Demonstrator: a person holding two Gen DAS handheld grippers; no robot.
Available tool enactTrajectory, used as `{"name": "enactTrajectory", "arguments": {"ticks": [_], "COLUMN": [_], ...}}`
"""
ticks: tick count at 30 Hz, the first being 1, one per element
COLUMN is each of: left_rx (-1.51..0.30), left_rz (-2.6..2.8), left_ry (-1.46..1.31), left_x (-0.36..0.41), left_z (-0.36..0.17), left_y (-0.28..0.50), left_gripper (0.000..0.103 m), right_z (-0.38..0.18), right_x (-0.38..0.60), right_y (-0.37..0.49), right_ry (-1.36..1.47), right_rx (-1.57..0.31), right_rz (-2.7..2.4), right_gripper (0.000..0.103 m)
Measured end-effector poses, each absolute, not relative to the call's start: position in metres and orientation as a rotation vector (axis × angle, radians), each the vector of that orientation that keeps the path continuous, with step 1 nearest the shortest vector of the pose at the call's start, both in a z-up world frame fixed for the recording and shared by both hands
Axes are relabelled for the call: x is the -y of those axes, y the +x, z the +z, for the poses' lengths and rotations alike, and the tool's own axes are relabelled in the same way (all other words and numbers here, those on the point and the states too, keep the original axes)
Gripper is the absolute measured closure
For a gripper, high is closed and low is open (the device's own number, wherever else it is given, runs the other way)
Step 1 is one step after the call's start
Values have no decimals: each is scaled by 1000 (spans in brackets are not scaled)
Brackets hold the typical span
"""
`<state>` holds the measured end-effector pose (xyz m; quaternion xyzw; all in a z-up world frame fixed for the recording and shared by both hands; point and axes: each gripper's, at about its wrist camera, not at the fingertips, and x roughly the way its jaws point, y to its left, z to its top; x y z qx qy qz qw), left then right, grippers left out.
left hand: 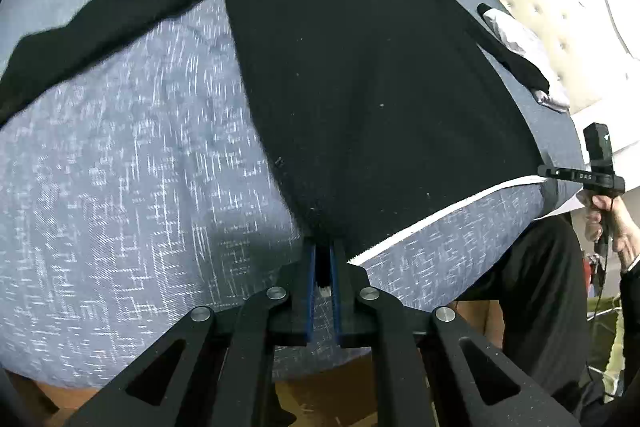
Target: Fold clothes
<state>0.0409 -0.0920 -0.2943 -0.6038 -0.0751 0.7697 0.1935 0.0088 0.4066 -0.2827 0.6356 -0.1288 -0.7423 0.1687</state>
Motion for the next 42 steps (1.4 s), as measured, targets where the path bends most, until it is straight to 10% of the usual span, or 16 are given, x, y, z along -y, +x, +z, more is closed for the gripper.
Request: {"name": "enactTrajectory", "arguments": {"ticks": [7,17,42], "left_rx": [251,153,207], "left_rz": [2136,2442,2734], "left_ry": [-1711,-1593,-1752], "left_x": [97,171,351], "left_z": [-293,-230,-277], "left_y": [29,-52,-137], "left_gripper": [92,46,38], "right_z": [-276,-198,-290], "right_x": [-399,-394,-245], "right_y": [3,-64,-132], "right_ry": [1825,1580,1319], "right_rx": [315,381,608], "right_rz": [-2088,-2289,-2225], "right_gripper": [94,70,61]}}
